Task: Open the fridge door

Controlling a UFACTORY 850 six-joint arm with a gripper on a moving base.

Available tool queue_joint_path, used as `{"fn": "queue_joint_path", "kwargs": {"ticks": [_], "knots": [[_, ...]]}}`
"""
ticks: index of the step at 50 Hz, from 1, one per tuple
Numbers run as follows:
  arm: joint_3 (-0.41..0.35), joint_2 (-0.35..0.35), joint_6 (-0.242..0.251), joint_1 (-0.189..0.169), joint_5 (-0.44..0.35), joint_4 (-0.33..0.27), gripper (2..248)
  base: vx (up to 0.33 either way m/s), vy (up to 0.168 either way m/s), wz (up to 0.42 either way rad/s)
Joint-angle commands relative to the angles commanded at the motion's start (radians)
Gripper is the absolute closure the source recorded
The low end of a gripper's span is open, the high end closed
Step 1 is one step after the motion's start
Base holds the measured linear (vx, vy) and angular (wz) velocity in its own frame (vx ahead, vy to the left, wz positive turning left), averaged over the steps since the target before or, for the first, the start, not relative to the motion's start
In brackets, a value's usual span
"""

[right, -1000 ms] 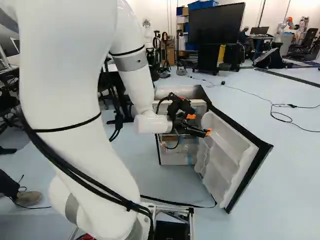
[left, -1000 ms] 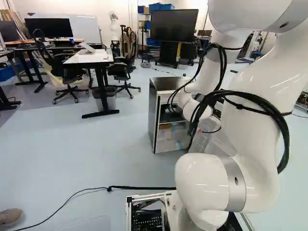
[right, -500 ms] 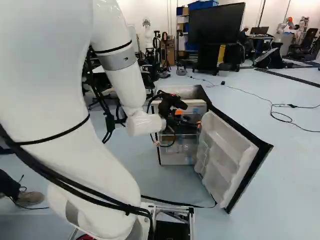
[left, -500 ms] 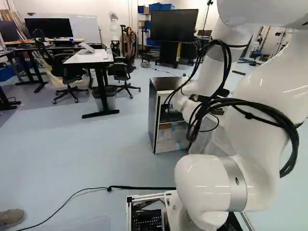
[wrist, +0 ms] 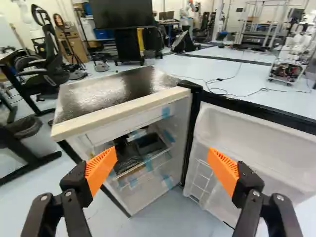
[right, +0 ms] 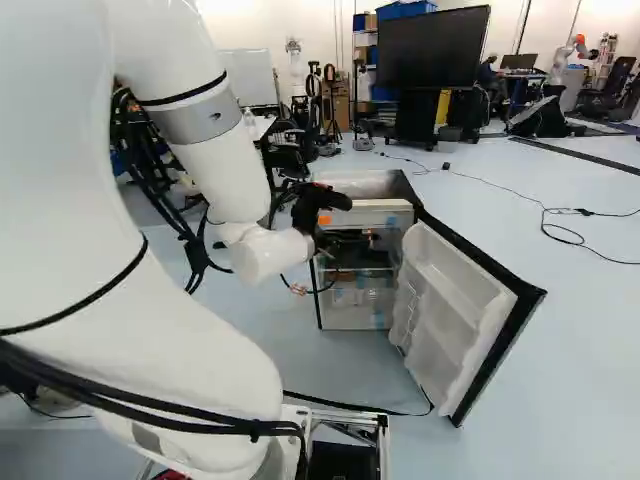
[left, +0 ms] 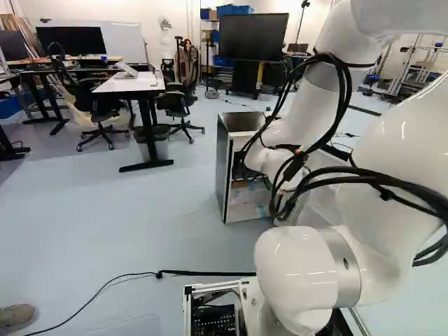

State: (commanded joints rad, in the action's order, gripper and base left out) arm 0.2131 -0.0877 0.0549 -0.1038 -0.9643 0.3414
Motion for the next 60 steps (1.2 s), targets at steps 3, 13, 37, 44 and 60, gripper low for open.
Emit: {"fn": "queue_joint_path", "kwargs": {"ticks": [3,13,37,44,60], "knots": [[-0.009,-0.014,-0.004,0.008,0.007,-0.026,3,0.000,0.000,0.000],[-0.039,-0.059,-0.017,0.032,0.028,-0.106,3,0.000,0.000,0.000],[-0.091,-0.139,-0.040,0.075,0.066,-0.248,3,0.000,0.000,0.000],[-0.102,-0.155,-0.045,0.084,0.074,-0.277,3,0.000,0.000,0.000],[-0.119,-0.181,-0.052,0.098,0.087,-0.323,3,0.000,0.000,0.000]]}}
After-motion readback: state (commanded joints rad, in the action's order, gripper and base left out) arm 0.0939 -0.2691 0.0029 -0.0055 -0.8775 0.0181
